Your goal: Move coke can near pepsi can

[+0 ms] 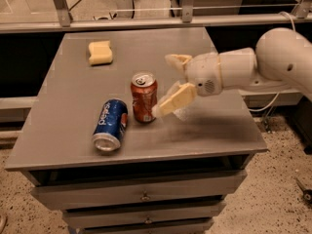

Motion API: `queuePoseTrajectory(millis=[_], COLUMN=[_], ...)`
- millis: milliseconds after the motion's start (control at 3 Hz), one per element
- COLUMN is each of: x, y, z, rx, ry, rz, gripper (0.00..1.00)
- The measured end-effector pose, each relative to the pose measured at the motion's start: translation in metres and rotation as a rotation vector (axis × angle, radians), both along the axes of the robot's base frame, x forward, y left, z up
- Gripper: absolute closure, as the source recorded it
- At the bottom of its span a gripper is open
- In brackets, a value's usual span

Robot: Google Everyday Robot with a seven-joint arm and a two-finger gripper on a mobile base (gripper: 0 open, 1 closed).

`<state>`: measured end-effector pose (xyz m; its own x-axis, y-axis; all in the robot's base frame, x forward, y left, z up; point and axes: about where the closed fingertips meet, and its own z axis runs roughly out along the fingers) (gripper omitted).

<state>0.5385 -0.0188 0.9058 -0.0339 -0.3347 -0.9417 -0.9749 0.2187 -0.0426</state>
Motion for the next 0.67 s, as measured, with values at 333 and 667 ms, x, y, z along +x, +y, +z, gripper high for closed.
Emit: queuePoseTrajectory(millis=[333,667], x=[0.0029,0.0021], y=[-0.0245,-0.0223], z=[0.0300,0.0316], rx=[-0.008,-0.005], ry=[-0.038,-0.040], rz=[0.019,0.023], gripper=[0.00,0.00])
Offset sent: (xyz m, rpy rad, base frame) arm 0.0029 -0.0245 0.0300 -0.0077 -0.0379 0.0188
